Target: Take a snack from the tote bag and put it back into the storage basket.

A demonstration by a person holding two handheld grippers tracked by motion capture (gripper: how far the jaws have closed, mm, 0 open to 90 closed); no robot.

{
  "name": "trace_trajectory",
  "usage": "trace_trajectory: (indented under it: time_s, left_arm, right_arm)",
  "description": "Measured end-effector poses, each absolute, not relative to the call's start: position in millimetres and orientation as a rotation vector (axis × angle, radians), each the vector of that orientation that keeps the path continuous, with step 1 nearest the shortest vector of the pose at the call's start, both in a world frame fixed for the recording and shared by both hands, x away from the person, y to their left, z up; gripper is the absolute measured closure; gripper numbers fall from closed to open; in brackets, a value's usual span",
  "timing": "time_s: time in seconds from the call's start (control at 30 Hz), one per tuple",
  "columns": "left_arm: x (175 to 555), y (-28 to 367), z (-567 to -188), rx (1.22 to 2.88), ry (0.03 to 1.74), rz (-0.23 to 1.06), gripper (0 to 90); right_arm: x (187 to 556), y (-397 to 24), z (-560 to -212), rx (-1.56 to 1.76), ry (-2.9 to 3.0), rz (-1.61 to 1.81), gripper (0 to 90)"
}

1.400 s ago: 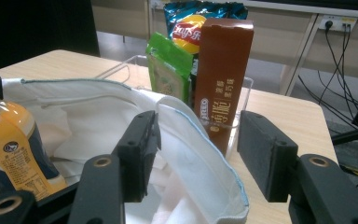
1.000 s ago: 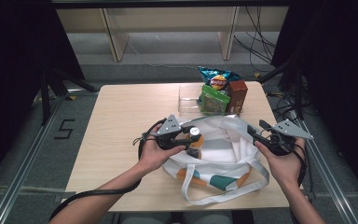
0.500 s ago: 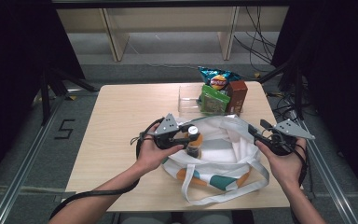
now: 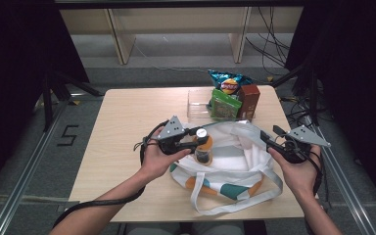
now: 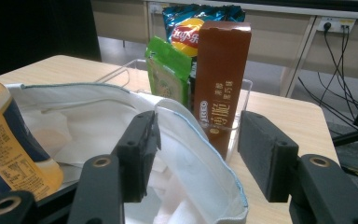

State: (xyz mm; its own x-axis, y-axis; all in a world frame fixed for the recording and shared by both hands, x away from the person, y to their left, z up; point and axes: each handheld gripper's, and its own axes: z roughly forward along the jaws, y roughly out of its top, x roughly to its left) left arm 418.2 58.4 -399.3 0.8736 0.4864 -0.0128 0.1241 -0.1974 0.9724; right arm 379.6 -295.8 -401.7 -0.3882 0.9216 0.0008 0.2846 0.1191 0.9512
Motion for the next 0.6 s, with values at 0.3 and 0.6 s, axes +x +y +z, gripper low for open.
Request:
trace_trajectory:
  time_s: [0.3, 0.6]
  left_arm:
    - [418.7, 62.9, -392.7, 1.734, 0.483, 0.359, 58.7]
    - [419.7, 68.1, -386.8, 1.715, 0.502, 0.371, 58.7]
  right_arm:
    - [380.4, -295.6, -401.8, 1.168, 1.774, 1.292, 47.3]
    - [380.2, -294.9, -402.4, 1.168, 1.773, 1.297, 47.1]
